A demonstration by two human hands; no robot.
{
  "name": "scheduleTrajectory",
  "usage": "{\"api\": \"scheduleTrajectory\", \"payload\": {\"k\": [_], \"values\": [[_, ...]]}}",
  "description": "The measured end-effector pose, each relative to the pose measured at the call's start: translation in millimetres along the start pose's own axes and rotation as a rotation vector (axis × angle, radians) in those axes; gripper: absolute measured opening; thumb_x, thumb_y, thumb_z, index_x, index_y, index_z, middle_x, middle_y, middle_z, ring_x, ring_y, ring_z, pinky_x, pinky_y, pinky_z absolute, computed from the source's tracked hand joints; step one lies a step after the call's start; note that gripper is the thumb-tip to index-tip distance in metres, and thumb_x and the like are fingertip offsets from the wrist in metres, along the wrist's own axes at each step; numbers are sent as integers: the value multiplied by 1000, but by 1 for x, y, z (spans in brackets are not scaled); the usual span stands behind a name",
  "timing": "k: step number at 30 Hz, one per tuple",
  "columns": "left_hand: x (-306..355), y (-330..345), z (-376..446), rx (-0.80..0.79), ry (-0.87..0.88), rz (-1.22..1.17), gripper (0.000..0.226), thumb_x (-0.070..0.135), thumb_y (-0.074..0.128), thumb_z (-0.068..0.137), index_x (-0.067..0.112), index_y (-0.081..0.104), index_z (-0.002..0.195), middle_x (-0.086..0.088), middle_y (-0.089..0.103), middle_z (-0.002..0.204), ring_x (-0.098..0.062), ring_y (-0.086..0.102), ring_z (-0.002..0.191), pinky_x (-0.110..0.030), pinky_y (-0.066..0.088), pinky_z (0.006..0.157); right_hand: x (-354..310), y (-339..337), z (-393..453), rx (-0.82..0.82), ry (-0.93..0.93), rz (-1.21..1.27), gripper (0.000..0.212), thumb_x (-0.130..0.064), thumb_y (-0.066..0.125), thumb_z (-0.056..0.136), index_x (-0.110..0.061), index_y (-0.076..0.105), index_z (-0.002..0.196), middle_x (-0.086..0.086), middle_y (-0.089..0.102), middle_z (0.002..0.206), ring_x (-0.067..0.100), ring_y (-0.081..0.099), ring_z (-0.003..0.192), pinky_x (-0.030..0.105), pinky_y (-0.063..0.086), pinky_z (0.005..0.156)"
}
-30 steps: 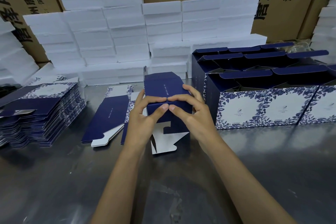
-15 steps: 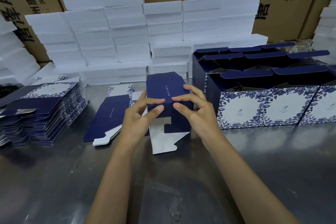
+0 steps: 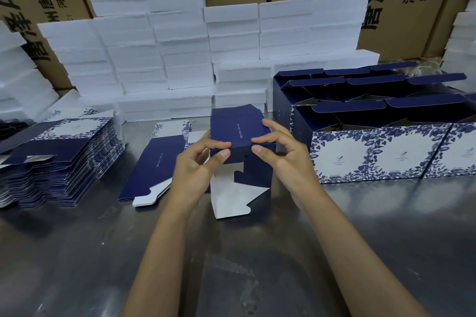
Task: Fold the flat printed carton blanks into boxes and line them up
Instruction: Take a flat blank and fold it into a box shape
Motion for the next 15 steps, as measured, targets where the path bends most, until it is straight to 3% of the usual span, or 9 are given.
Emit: {"api": "scheduleTrajectory", "payload": {"k": [3,5,7,10,12,13,15], "values": [[1,-1,0,28,19,24,19,2,68,91,20,74,91,13,71,111,19,58,103,-7,45,90,2,-1,-2,-41,59,56,26,-23,78,88,-37,76,110,-23,41,153,-15,40,134,9,41,96],[-2,-7,3,98,33,42,21,5,67,93,25,73,93,21,70,95,11,61,82,-7,45,76,8,-3,-5,-8,155,153,44,-46,75,87,-47,63,129,-25,43,152,-10,45,133,22,41,107],[-6,-14,5,181,35,67,23,12,65,96,34,70,96,24,65,86,1,54,71,-13,44,72,16,-6,-6,78,313,189,60,-64,59,88,-40,52,143,-19,51,148,0,53,129,31,44,108],[-8,-14,5,268,35,27,24,18,61,98,42,64,97,13,66,108,-12,60,87,-34,49,87,24,-2,-10,31,515,152,46,-49,35,107,-19,59,133,3,65,130,21,63,115,31,52,90],[-5,-8,2,283,7,-74,19,24,61,94,43,63,97,-2,63,128,-30,61,108,-54,47,101,25,7,-12,-53,528,150,39,-39,34,110,-19,62,127,9,70,125,25,66,115,37,52,95],[-4,-7,1,287,-16,-147,17,27,60,92,42,62,98,-6,61,133,-34,60,112,-56,46,100,24,10,-12,-77,501,162,36,-37,36,110,-21,62,128,8,70,127,23,66,116,39,50,100],[-4,-5,1,280,-81,-300,17,25,59,93,39,61,101,-8,61,133,-33,57,103,-46,49,82,16,13,-12,-111,394,195,34,-43,38,108,-34,57,135,-3,69,131,16,64,120,43,47,109]]}}
Point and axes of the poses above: each hand's wrist, its own z-axis towards the middle knuckle, its own y-axis out of the palm, x = y × z, the point moved 3 cm from there along z, towards the middle knuckle
